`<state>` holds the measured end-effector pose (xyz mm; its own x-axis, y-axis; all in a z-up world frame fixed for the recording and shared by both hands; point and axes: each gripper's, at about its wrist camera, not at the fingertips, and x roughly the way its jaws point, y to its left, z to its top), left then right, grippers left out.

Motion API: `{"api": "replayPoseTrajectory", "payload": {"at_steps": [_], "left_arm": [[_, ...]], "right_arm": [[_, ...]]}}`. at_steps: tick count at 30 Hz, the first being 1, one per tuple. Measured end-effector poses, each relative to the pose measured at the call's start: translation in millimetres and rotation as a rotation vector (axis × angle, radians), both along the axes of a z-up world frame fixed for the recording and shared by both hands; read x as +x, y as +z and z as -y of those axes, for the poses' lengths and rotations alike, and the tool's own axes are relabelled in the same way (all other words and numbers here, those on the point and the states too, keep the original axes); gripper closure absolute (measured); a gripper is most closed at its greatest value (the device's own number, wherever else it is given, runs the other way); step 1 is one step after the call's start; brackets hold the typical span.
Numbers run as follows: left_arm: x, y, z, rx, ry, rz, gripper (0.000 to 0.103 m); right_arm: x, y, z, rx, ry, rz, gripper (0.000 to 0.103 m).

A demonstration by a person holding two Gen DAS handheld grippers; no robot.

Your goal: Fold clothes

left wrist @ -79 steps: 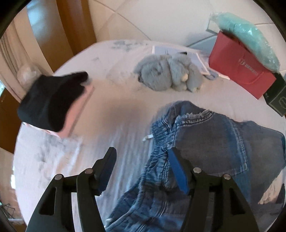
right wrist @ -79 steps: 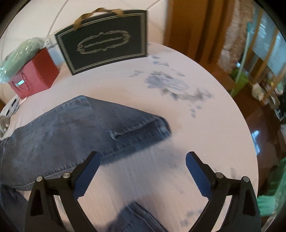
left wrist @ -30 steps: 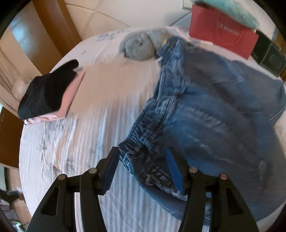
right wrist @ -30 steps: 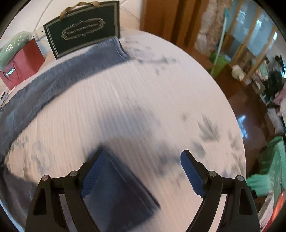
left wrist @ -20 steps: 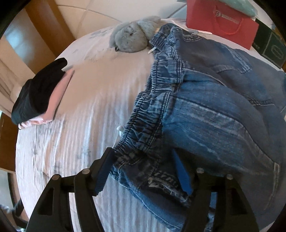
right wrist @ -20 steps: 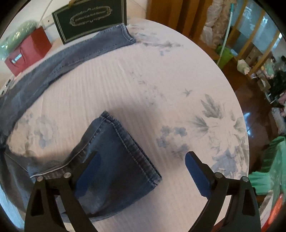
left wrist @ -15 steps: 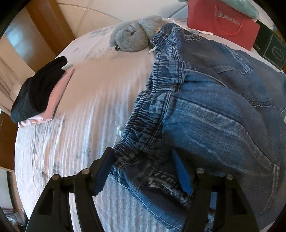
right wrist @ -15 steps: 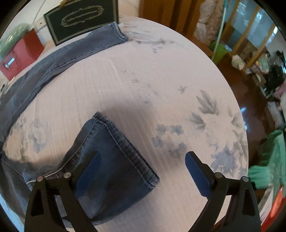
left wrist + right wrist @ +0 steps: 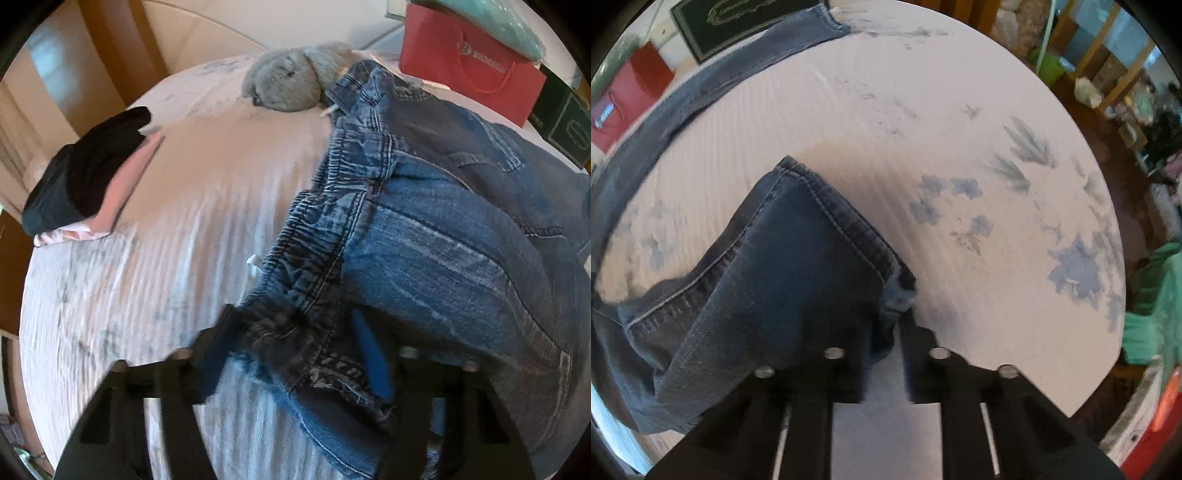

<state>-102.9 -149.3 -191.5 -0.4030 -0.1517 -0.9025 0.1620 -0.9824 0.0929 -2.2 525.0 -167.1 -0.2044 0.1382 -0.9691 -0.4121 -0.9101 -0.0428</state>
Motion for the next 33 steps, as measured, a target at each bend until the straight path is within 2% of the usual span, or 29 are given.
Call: {"api": "replayPoseTrajectory", "payload": {"at_steps": [6,9,12,14,16,18,20,22,23,26,29,33], "left_arm": [[7.4,7.2,10.0,0.044,0.062,0.002,0.077],[18.8,16.5,14.1,0.085,0.101,-0.002,0.080],[38.7,28.7,13.8,0.150,0.117,-0.019,0.081],[52.2,33.4,9.2,0.160,0.112,-0.017,0.081],[61.9,31.1,1.1,0.111,0.096,0.006,0.081],[66.4,23.1,0.1,0.096,0.093,0.040,0.080],[69.8,19.6,2.2,0.093,0.094,0.059,0.074],[72.2,24.2,5.3,0.098,0.092,0.064,0.062],[72.5,28.9,6.9,0.099,0.089,0.061,0.059],[71.9,52.7,9.1,0.089,0.068,0.012,0.053],[62.2,71.9,7.3,0.093,0.047,-0.046,0.041],[36.7,64.1,1.0,0.107,0.013,-0.052,0.040]], "right_arm": [[0.6,45.2,-8.8,0.096,-0.019,-0.127,0.098],[11.0,73.6,-22.4,0.161,-0.066,-0.198,0.098],[30.9,90.3,-43.2,0.146,-0.136,-0.254,0.098],[35.4,85.5,-49.6,0.142,-0.151,-0.225,0.098],[34.9,61.5,-51.8,0.120,-0.133,-0.122,0.097],[36.8,30.3,-49.4,0.083,-0.110,-0.011,0.096],[41.3,14.3,-47.6,0.066,-0.106,0.036,0.084],[43.3,23.6,-48.8,0.079,-0.106,0.005,0.042],[44.3,28.3,-49.4,0.086,-0.106,-0.011,0.037],[47.2,42.3,-51.3,0.107,-0.106,-0.058,0.036],[32.3,53.9,-53.9,0.101,-0.082,-0.119,0.036],[0.7,33.7,-51.5,0.083,-0.023,-0.099,0.035]]}}
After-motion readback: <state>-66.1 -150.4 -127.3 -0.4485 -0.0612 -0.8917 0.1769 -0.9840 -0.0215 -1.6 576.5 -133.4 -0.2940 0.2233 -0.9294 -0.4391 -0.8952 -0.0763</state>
